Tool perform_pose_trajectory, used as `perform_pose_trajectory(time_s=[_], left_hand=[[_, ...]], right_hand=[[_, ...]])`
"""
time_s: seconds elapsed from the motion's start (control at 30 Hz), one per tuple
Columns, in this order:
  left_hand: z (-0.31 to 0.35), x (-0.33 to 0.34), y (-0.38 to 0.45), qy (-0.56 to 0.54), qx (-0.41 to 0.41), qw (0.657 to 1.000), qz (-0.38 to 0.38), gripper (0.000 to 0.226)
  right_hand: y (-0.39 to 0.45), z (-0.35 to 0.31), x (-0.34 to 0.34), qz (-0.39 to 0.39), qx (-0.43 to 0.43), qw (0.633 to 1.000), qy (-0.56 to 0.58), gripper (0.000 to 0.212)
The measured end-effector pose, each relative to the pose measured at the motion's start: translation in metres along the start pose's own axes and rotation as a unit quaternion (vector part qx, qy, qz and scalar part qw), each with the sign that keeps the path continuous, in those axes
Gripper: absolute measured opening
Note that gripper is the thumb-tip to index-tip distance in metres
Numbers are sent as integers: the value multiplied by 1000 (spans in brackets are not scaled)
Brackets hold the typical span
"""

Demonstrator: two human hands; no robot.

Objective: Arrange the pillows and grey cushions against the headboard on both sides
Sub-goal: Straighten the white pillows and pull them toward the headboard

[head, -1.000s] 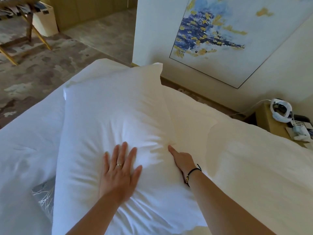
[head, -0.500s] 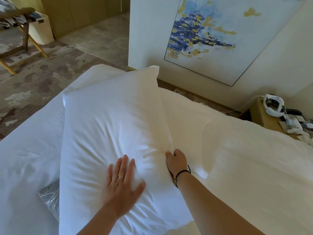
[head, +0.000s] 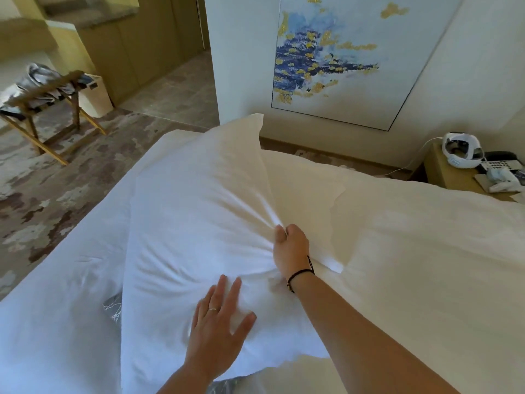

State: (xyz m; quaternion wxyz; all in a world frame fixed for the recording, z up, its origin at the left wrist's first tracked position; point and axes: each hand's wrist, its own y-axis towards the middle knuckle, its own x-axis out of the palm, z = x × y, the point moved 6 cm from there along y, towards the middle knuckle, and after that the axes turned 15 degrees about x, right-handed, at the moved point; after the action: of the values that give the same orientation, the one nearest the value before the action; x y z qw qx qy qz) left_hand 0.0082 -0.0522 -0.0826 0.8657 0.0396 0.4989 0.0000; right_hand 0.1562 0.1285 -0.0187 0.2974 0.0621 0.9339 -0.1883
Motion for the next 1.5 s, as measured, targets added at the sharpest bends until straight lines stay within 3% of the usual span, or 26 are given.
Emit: perform_pose_trajectory(time_s=[0.17, 0.3, 0.37, 0.47, 0.53, 0.6, 0.67, 0.77, 0.83, 0.97, 1.23, 1.37, 1.5], left_hand=[[106, -15, -9, -32, 106, 994, -24, 76], [207, -10, -7, -95, 204, 973, -53, 63], [256, -18, 6, -74, 242, 967, -4, 48], [323, -32, 29, -21, 309, 944, 110, 32], [361, -30, 42, 13, 360, 925, 120, 37], [390, -10, 53, 69, 403, 910, 65, 58], [410, 29, 56, 141, 423, 892, -67, 80], [417, 102, 49, 231, 406, 842, -269, 95], [417, 133, 41, 254, 391, 827, -314, 102], [425, 153, 36, 282, 410, 821, -281, 102], [401, 128, 48, 281, 348, 853, -268, 63], [390, 133, 59, 264, 340, 866, -255, 43], [386, 143, 65, 269, 354, 869, -216, 24]], right_hand=[[-21, -2, -113, 13, -139, 990, 10, 42], [-50, 11, -233, 1, -253, 963, -88, 41], [-73, 37, -286, 5, -275, 947, -164, 39], [-109, 102, -357, 14, -270, 937, -223, 35], [-128, 157, -399, 17, -230, 946, -226, 39], [-138, 215, -433, 29, -163, 961, -223, 44], [-144, 274, -457, 39, -92, 966, -237, 50], [-151, 354, -479, 39, -11, 965, -259, 59], [-155, 391, -485, 31, 27, 965, -261, 60], [-156, 419, -478, 9, 40, 966, -254, 55], [-140, 397, -449, 101, -43, 939, -325, 68], [-122, 398, -431, 75, -22, 925, -373, 58], [-117, 397, -420, 53, 32, 912, -406, 30]])
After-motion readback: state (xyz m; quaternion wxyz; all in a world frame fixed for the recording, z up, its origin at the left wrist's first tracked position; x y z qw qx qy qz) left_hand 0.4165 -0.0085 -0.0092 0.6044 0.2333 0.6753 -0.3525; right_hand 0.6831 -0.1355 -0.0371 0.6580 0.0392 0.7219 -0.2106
